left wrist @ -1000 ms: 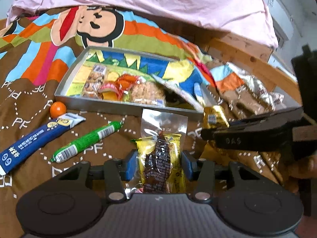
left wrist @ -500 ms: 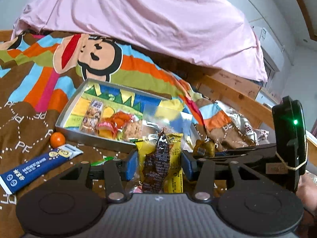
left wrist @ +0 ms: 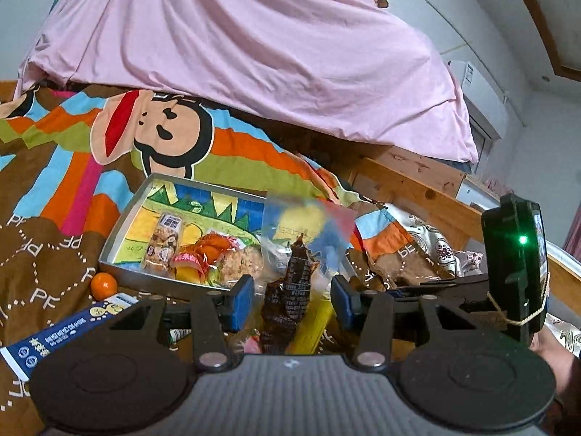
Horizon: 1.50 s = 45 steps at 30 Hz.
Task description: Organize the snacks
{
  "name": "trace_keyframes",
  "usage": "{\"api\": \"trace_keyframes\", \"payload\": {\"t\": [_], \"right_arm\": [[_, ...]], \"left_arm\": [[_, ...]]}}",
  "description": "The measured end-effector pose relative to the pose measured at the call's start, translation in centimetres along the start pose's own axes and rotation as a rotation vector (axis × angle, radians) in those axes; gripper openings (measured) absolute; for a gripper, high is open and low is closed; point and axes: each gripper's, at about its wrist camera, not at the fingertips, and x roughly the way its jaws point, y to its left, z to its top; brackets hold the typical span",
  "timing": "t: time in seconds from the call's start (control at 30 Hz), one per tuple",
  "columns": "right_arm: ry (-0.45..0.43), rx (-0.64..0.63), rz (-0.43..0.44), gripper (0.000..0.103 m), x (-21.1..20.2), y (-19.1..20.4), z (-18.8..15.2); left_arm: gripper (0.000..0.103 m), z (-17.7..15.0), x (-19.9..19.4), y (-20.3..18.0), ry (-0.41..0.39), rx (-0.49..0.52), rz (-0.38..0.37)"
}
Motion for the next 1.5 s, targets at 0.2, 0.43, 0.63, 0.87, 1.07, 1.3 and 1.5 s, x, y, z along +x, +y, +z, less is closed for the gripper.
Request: {"api": "trace_keyframes", "payload": {"t": [0.2, 0.43, 0.63, 0.87, 1.07, 1.3, 1.5], "right_arm": [[-0.002, -0.004, 0.003, 0.029, 0.0, 0.1, 0.0], [-0.023, 0.03, 0.006, 0.029, -0.3, -0.4, 0.2], [-0.053, 0.085, 0.032, 0.029, -1.0, -1.2, 0.5], [-0.101, 0.125, 0.025, 0.029, -1.4, -1.9, 1.0], [-0.166, 0.187, 0.019, 0.029, 0.6, -3.8, 3.4], [-0.085, 0.372, 0.076, 0.029, 5.5, -8.1, 4.8], [-0.023, 0.417, 0.145, 0.035, 9.3, -9.2, 6.0]], "left_arm": [[0.051, -0.1, 0.2, -0.1, 0.014, 0.012, 0.008], [0.051, -0.1, 0.3, 0.4, 0.017, -0.005, 0.018], [0.051, 0.1, 0.2, 0.6, 0.011, -0.015, 0.023], [0.051, 1.0, 0.7, 0.9, -0.002, -0.038, 0.02], [0.051, 5.2, 4.7, 1.5, 0.018, -0.076, -0.004], [0.051, 8.8, 12.2, 2.6, 0.09, -0.092, -0.057], [0.051, 8.7, 18.3, 3.9, 0.224, -0.139, -0.067]]}}
